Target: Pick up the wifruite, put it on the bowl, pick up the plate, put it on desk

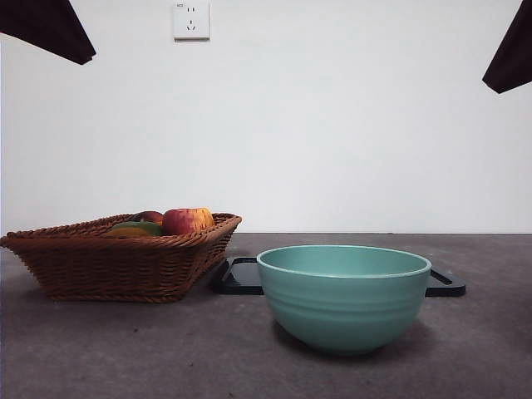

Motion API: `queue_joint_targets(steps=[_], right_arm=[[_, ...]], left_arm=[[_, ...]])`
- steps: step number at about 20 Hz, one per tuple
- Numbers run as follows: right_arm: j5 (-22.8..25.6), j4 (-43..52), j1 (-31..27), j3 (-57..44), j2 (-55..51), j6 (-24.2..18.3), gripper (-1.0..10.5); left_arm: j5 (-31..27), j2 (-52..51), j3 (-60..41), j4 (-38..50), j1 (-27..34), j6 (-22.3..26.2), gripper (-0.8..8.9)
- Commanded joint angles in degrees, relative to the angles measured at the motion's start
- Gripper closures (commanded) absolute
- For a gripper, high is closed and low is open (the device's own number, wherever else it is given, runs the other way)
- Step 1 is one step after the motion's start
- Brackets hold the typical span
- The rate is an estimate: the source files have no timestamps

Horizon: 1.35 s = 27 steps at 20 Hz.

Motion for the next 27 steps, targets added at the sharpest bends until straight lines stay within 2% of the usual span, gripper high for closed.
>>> queue_joint_targets(steps=[1, 6, 9, 14, 16, 19, 22, 27], right_arm=[[0.0, 0.7, 0.5, 1.0, 0.3, -0.3, 9.4], [0.0, 0.7, 0.5, 1.0, 0.3, -0.3, 9.4], [0.0, 0.7, 0.5, 1.0, 0.3, -0.3, 9.4], [0.0, 0.7, 0.5, 1.0, 0.3, -0.3, 9.4], [0.0, 0.7, 0.5, 1.0, 0.3, -0.3, 9.4], [0.0, 0.8, 0.5, 1.0, 0.3, -0.3, 9.4], [0.0, 0.8, 0.5, 1.0, 0.3, -0.3, 9.4], [0.0, 0.8, 0.5, 1.0, 0.3, -0.3, 9.4]], left_arm=[[0.3, 0.4, 1.1, 0.5, -0.3, -0.1, 8.04], [0.3, 0.1, 1.1, 0.4, -0.3, -0.1, 8.04], [-1.4, -4.3, 1.1, 3.3, 1.2, 0.9, 8.04], [-1.9, -19.3, -3.3, 25.8, 14.3, 3.7, 8.05], [-3.0, -26.3, -7.9, 33.2, 20.0, 5.5, 8.04], [-9.4, -35.3, -17.1, 40.2, 24.8, 6.7, 8.05], [-12.2, -42.6, -27.5, 44.3, 26.9, 5.6, 8.05], [-14.3, -50.2, -41.7, 46.3, 27.4, 2.4, 8.05]])
